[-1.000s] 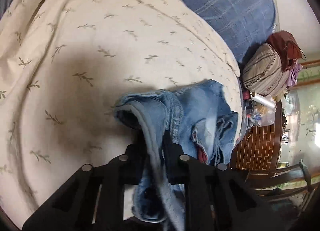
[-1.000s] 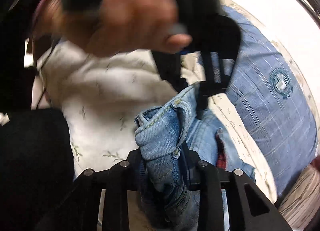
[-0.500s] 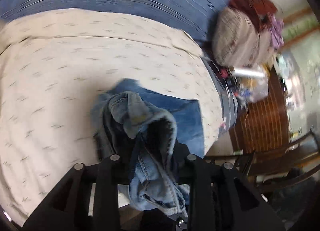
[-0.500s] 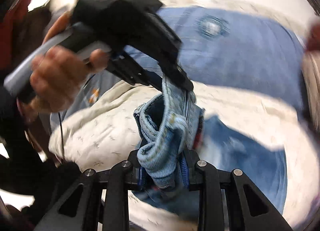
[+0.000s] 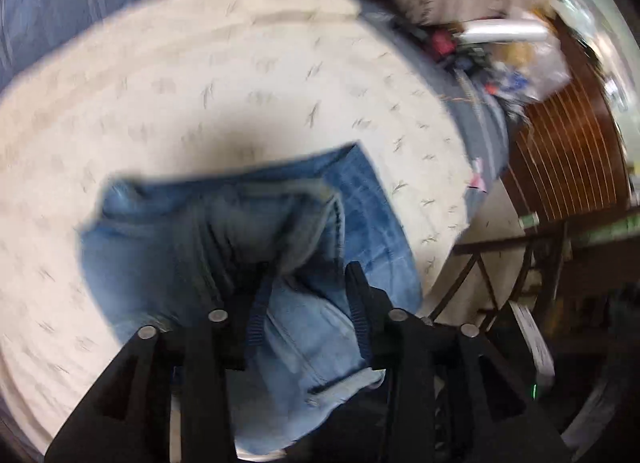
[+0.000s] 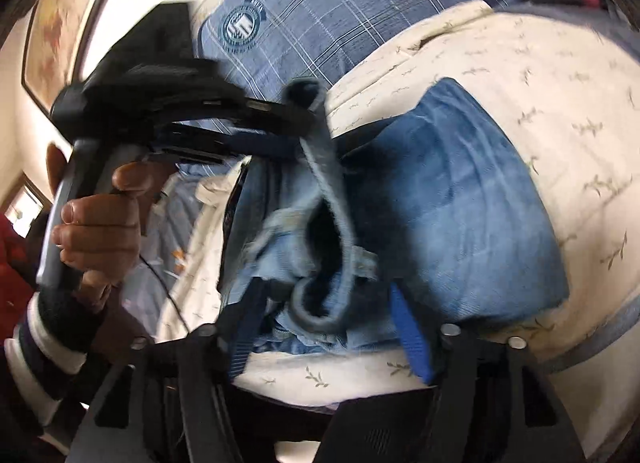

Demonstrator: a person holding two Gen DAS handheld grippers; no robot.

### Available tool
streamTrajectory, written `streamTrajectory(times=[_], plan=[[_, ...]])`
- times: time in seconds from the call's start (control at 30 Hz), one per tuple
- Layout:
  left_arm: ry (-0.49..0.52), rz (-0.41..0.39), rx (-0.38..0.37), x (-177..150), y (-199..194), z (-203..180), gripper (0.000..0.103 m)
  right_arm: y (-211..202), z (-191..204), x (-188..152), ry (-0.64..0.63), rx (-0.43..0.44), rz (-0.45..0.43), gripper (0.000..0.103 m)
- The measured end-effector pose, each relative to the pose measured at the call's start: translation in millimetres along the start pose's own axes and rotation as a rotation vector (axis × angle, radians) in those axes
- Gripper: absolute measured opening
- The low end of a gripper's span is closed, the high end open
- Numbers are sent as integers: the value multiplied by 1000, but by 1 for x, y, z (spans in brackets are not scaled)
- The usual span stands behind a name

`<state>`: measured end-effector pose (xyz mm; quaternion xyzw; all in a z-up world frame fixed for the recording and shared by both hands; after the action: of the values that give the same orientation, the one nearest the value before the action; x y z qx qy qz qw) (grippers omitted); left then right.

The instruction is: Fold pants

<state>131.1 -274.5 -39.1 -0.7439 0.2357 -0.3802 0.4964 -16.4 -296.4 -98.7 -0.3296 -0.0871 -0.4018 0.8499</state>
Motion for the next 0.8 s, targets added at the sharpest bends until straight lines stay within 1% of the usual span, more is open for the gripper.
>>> streamTrajectory(times=[0.03,0.07,0.13,0.17,0.23,0.27,0.33,0.4,0.47,0.5,0.57,0.6,0.63,0.67,0.7,0.73,0.77,0.8], plan=[[33,-21,25,3,-11,4,56,-1,0,2,15,20,2,71],[76,-60,68,9,-27,12,71,-3,-1,3,29,34,0,73],[116,-90,93,13,-41,25,82,0,0,3,40,57,9,79],[132,-81,89,14,-42,30,82,2,0,3,39,60,14,79],[168,-21,63,11,-33,38,82,9,1,1,36,52,25,82],[201,11,63,8,-25,39,82,11,2,2,35,46,26,82],[270,48,91,5,-10,36,82,16,5,3,38,52,36,83],[348,88,99,-1,7,31,82,19,3,2,46,59,39,84],[396,115,102,-6,22,28,82,23,3,1,43,63,41,84],[402,130,122,-10,32,32,82,24,2,0,40,59,41,83],[369,125,142,-13,44,40,82,28,1,3,39,43,38,67],[348,90,153,-14,44,44,79,29,1,3,41,40,39,51],[342,69,156,-14,42,45,71,28,1,4,40,39,35,43],[335,49,157,-15,37,45,65,25,4,5,31,46,25,43],[316,27,144,-16,29,42,62,22,6,5,23,53,21,40],[301,10,132,-16,23,40,57,18,10,6,19,67,14,38],[290,-8,119,-15,15,36,55,11,14,8,21,91,0,38],[283,-28,111,-13,4,29,54,2,18,12,29,124,-18,35]])
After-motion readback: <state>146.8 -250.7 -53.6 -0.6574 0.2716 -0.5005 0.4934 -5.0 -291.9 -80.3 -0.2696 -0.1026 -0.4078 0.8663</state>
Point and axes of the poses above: each gripper's, at about its wrist camera, not at the fingertips, and y roughly the way its jaws point, z to its left, x to its top, the point moved 10 cm from there along y, roughly the way its jaws point, and after that the axes turned 11 degrees about y, right-handed, at the moved point
